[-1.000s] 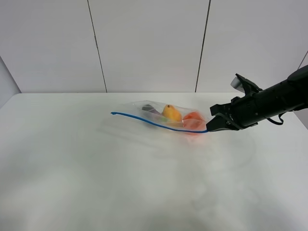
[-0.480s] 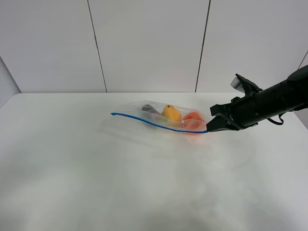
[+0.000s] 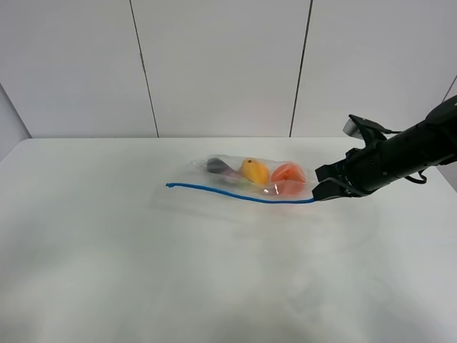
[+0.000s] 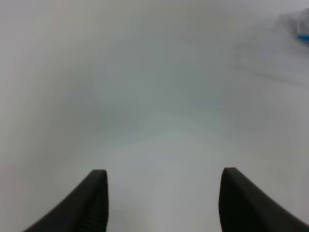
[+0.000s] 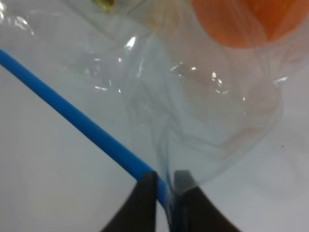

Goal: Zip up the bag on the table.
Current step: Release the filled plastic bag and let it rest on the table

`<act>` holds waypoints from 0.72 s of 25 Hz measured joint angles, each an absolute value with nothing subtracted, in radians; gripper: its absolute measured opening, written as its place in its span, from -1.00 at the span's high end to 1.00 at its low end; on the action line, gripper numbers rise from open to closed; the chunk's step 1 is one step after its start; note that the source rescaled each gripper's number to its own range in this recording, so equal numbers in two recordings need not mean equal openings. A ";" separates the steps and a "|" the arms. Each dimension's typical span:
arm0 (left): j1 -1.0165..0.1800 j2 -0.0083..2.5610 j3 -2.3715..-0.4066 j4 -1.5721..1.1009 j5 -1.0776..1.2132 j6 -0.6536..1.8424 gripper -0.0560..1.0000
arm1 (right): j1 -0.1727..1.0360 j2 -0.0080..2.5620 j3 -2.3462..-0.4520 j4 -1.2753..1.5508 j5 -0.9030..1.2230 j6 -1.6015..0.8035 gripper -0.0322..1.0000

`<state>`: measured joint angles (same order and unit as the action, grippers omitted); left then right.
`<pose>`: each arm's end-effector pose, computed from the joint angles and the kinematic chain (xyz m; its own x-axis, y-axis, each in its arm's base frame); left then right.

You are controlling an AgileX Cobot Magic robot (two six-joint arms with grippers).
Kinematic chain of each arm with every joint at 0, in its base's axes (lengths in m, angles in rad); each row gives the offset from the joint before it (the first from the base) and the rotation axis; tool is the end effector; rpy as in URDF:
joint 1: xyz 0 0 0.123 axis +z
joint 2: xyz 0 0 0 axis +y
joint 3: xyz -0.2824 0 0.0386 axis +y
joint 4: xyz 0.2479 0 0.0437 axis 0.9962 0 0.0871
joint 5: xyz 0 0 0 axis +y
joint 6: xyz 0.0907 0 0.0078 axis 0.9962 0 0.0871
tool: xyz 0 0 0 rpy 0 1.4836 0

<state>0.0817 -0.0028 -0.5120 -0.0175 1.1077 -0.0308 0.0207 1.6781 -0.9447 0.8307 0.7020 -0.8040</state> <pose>-0.0085 -0.0021 0.2767 -0.4798 -0.0780 -0.8739 -0.0865 0.9954 -0.0414 0.3126 0.0500 0.1927 -0.8909 -0.1129 -0.4400 -0.3041 0.8678 0.3930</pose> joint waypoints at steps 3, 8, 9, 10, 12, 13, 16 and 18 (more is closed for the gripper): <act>0.082 -0.003 -0.512 -0.017 1.107 -0.031 -0.16 | 0.021 1.678 -0.945 0.828 0.676 -0.802 -0.10; 0.082 -0.003 -0.512 -0.017 1.105 -0.031 -0.16 | 0.021 1.678 -0.945 0.828 0.608 -0.798 -0.78; 0.082 -0.003 -0.512 -0.017 1.105 -0.031 -0.16 | 0.021 1.678 -0.945 0.828 0.592 -0.793 -0.82; 0.082 -0.003 -0.512 -0.017 1.105 -0.031 -0.16 | 0.021 1.678 -0.945 0.828 0.579 -0.787 -0.85; 0.082 -0.003 -0.512 -0.017 1.105 -0.031 -0.16 | 0.021 1.678 -0.945 0.827 0.547 -0.782 -0.88; 0.082 -0.003 -0.512 -0.017 1.105 -0.031 -0.16 | 0.021 1.678 -0.945 0.827 0.536 -0.782 -0.89; 0.082 -0.003 -0.512 -0.017 1.105 -0.031 -0.16 | 0.021 1.678 -0.945 0.827 0.514 -0.782 -0.91; 0.082 -0.003 -0.512 -0.017 1.105 -0.031 -0.16 | 0.021 1.678 -0.945 0.822 0.491 -0.782 -0.91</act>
